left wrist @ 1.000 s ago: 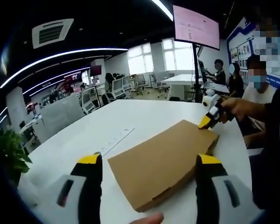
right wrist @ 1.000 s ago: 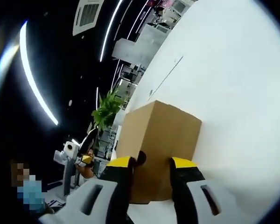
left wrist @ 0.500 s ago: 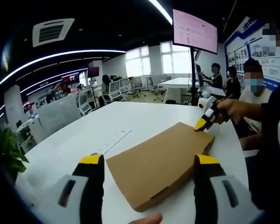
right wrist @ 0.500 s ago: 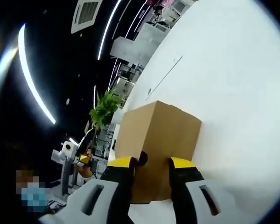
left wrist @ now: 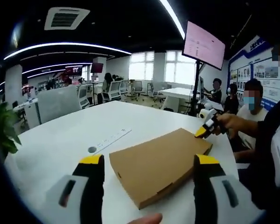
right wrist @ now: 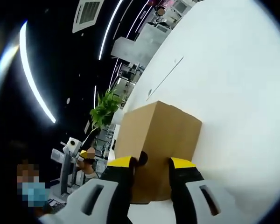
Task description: Operate the shoe box by opening the lid, removing the specified soft item, and placing it in the target area until the item is outside and the box remains undamaged.
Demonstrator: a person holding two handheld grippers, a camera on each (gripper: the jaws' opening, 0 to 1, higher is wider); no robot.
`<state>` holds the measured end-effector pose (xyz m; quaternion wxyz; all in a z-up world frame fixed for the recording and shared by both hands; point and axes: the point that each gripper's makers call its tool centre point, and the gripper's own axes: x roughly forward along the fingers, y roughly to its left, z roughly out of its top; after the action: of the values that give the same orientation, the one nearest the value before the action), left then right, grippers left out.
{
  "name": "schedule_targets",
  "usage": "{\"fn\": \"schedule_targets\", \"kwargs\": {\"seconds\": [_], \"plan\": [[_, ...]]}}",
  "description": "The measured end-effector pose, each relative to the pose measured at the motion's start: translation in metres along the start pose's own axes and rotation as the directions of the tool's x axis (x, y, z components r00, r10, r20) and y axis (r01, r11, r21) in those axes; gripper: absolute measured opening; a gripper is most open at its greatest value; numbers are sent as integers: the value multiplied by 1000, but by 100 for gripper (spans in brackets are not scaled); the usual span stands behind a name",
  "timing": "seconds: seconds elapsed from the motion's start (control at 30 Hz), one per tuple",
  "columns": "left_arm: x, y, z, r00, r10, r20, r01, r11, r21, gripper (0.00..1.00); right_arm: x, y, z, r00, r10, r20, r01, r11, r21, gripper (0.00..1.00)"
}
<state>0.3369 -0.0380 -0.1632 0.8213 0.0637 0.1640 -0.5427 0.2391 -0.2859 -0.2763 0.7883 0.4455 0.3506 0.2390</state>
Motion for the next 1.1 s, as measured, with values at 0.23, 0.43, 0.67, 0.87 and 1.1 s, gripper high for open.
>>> {"fn": "schedule_targets", "kwargs": {"seconds": [0.23, 0.43, 0.67, 0.87, 1.1], "plan": [[-6, 25, -14, 1000, -12, 8, 13, 994, -105, 80, 0, 0, 1, 1000, 6, -5, -6, 1000, -4, 30], [-6, 44, -25, 999, -41, -12, 38, 978, -205, 81, 0, 1, -1, 1000, 4, 1, -4, 1000, -2, 30], [6, 56, -24, 992, -118, 45, 126, 940, -317, 81, 2, 3, -4, 1000, 13, 4, -13, 1000, -1, 30], [27, 60, -37, 980, -189, 64, 198, 887, -417, 80, 3, 4, -5, 1000, 8, 0, -8, 1000, -5, 30], [32, 71, -31, 973, -182, 143, 228, 863, -450, 79, 4, 5, -6, 1000, 30, 4, -30, 1000, -1, 30]]}}
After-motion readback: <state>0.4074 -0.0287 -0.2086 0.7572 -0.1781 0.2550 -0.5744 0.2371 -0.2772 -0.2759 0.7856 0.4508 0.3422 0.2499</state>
